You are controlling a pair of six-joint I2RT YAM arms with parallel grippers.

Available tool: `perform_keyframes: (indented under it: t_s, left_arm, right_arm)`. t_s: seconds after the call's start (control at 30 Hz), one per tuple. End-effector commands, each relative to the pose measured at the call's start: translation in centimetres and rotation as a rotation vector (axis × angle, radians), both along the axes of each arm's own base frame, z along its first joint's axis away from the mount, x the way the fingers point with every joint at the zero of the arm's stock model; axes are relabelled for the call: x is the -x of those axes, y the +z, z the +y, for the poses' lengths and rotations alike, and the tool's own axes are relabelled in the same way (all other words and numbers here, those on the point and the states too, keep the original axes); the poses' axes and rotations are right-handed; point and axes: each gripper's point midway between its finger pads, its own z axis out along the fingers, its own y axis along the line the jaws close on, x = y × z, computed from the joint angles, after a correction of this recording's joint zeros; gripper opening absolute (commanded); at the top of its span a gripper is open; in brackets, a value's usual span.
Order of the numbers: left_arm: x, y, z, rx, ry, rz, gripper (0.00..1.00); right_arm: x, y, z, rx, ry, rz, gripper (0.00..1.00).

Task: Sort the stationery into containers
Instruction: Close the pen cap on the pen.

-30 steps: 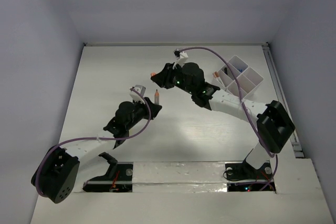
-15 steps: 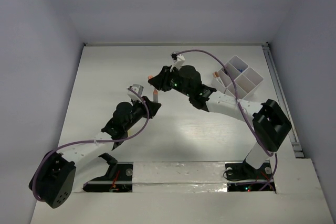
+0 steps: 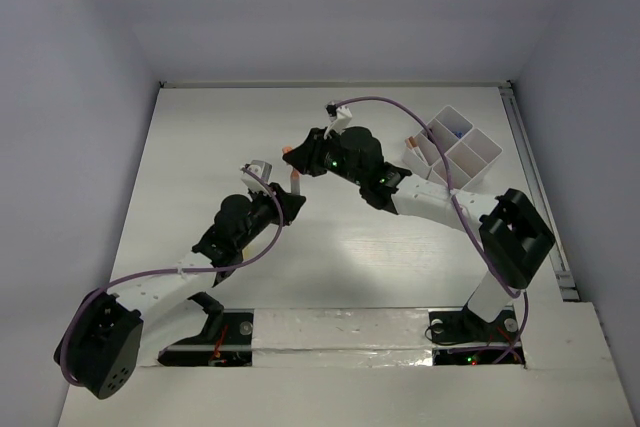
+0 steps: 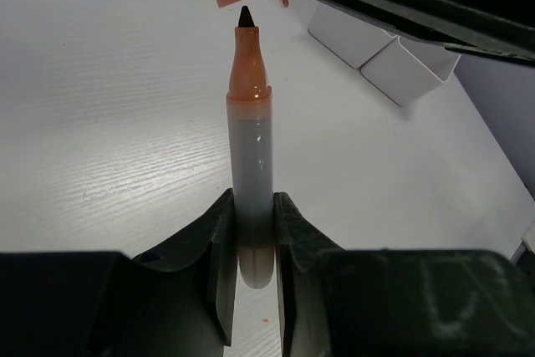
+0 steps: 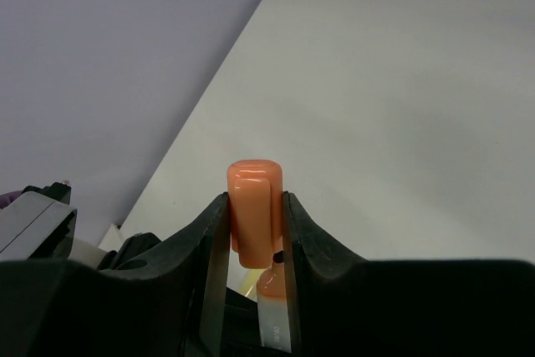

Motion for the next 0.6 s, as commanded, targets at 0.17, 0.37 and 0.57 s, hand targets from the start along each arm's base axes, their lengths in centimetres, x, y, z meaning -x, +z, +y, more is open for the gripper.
perform_keyframes:
  t_s: [0.17,0.37,0.57]
  left_arm:
    - [-0.20,1.98,-0.11,0.030,0.002,-0.065,0.00]
    - [-0.17,2.26,0.01,0.034,0.006,-0.072,0.00]
    - [-0.17,2.35,0.33,0.036,0.022,-0.079,0.00]
  right_arm:
    - [0.06,0.74,0.46,-0.032,-0.004,-0.035,0.00]
    - [0.08,0.28,0.37,-0.023,-0.005,-0.036,0.00]
    - [0.38,0.03,0.54,-0.025,0.018,-0.048,0.00]
